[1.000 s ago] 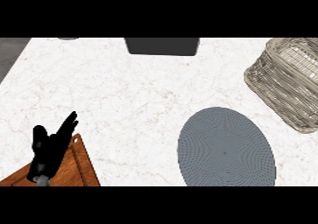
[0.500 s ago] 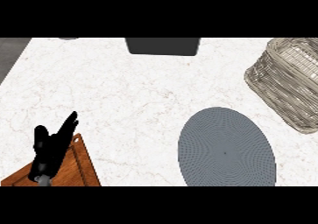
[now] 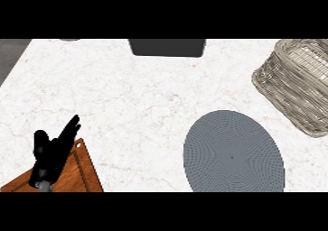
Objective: Pick the cupcake from the placemat and place it in the basket
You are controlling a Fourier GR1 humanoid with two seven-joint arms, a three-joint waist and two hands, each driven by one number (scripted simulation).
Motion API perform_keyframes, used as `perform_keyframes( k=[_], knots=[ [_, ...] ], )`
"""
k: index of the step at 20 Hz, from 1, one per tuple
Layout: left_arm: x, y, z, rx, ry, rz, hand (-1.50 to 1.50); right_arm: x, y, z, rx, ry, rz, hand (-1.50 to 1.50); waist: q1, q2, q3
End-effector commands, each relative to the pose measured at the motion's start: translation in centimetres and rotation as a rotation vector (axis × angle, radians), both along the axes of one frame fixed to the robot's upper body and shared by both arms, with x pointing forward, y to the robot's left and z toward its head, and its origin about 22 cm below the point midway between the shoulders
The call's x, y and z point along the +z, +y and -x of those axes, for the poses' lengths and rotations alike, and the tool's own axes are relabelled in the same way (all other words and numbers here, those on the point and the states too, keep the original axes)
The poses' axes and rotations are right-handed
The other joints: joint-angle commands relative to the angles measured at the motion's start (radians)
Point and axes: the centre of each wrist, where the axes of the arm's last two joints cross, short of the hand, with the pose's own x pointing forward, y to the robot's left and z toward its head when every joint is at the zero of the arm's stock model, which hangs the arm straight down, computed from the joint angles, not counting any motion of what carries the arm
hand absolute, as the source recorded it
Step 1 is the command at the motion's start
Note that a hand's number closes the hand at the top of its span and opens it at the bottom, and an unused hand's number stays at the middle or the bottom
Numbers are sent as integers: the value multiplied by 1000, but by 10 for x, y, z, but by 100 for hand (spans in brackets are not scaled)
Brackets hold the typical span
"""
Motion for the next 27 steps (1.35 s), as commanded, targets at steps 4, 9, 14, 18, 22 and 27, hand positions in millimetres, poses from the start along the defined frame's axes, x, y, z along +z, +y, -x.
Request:
perform_keyframes(
  k=[4,9,14,18,22,27],
  knots=[
    [-21,-9,12,6,108,27,0,-15,-23,11,-50,-6,216,150,10,16,-9],
    [-13,-1,12,11,111,7,0,-12,-38,17,-33,-93,235,-150,11,13,-8],
    [-24,6,16,11,136,10,0,-8,-28,1,-66,-124,139,-150,12,13,-10],
    [-10,-3,6,-10,112,28,0,0,-51,17,-128,-124,52,-150,17,17,-8],
    [-24,-7,22,-14,122,28,0,19,-78,44,-201,-77,-8,-150,16,19,-8],
    [-10,7,12,-18,111,15,0,25,-101,71,-270,-81,-15,-150,29,31,-3]
  ],
)
